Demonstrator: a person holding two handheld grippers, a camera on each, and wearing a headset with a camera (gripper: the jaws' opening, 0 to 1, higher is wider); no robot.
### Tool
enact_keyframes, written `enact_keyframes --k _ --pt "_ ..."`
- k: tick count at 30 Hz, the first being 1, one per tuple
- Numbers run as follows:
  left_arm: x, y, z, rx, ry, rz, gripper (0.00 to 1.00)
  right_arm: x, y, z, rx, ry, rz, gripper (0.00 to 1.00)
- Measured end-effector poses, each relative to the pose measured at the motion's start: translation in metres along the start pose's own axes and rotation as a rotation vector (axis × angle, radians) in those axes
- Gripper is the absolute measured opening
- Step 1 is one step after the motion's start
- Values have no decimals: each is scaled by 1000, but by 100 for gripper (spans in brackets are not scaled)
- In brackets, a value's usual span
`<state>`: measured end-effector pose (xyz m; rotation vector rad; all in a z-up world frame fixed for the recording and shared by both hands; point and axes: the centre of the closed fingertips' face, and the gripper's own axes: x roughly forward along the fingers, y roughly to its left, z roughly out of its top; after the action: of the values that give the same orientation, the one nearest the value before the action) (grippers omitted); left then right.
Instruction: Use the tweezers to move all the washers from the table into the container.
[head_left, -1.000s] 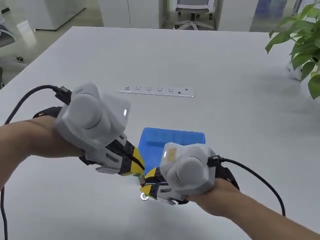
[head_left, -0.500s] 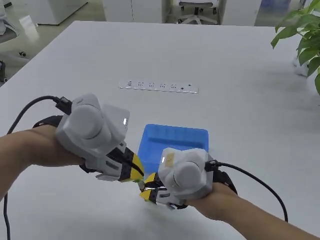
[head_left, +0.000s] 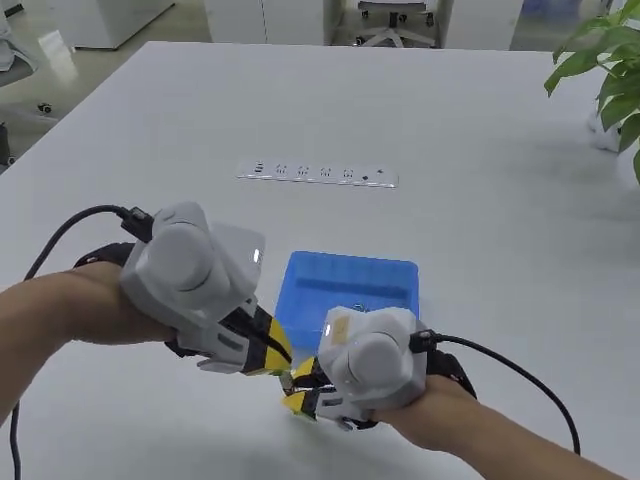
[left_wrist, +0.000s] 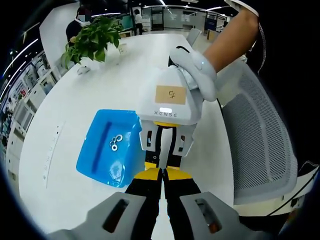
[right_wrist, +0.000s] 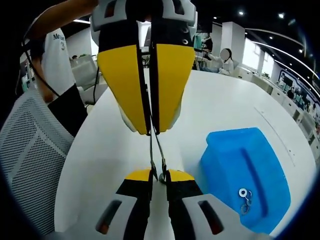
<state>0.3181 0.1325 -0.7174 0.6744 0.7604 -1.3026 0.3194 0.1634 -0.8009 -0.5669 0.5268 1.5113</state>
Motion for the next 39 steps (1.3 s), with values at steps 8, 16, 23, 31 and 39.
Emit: enact_keyframes --k 8,16,23,31,39 --pt "0 2 0 -9 -6 -1 5 1 0 -1 1 5 3 10" --pt "0 2 -1 -7 -1 -2 5 1 1 -1 -7 9 -2 9" --pt "-3 1 1 -3 1 2 5 -2 1 1 -18 9 -5 9" --pt "-14 -1 11 15 4 10 5 -10 0 11 -31 -3 -18 9" --pt "-29 -3 22 28 5 28 5 -19 -1 29 -46 -18 -28 9"
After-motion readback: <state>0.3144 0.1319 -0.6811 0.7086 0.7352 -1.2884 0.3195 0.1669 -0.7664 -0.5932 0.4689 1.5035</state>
